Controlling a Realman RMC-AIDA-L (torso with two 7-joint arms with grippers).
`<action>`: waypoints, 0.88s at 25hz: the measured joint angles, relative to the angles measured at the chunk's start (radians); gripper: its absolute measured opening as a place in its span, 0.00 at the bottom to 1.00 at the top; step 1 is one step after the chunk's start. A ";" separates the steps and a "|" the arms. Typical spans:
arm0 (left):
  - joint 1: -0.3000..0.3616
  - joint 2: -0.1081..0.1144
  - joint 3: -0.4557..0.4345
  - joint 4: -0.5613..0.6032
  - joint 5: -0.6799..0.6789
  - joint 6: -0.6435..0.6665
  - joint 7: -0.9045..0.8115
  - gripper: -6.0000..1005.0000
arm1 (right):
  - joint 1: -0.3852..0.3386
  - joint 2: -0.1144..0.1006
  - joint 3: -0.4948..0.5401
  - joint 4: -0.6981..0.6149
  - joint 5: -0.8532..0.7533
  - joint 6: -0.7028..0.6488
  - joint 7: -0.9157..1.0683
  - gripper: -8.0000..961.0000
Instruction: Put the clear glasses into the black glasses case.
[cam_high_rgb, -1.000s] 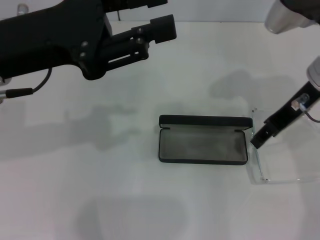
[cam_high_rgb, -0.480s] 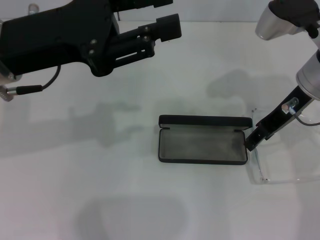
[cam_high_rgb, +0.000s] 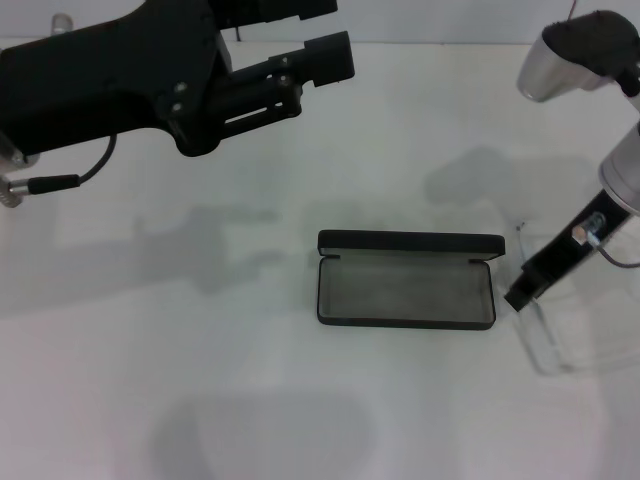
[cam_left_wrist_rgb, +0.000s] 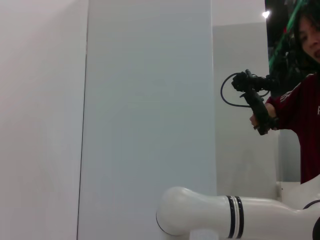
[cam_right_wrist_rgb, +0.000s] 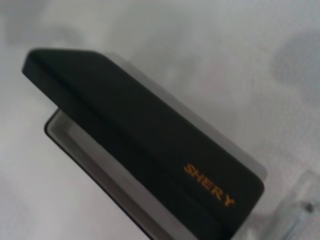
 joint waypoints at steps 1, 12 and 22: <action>0.000 0.000 0.000 0.000 0.000 0.000 0.000 0.45 | -0.009 0.000 -0.001 -0.002 -0.001 0.001 -0.004 0.47; 0.001 -0.001 0.000 -0.008 0.011 0.000 0.002 0.44 | -0.061 -0.002 0.001 -0.037 0.004 -0.017 -0.008 0.19; 0.000 -0.001 -0.003 -0.040 0.010 0.000 0.018 0.43 | -0.219 -0.012 0.076 -0.286 0.004 -0.052 -0.074 0.17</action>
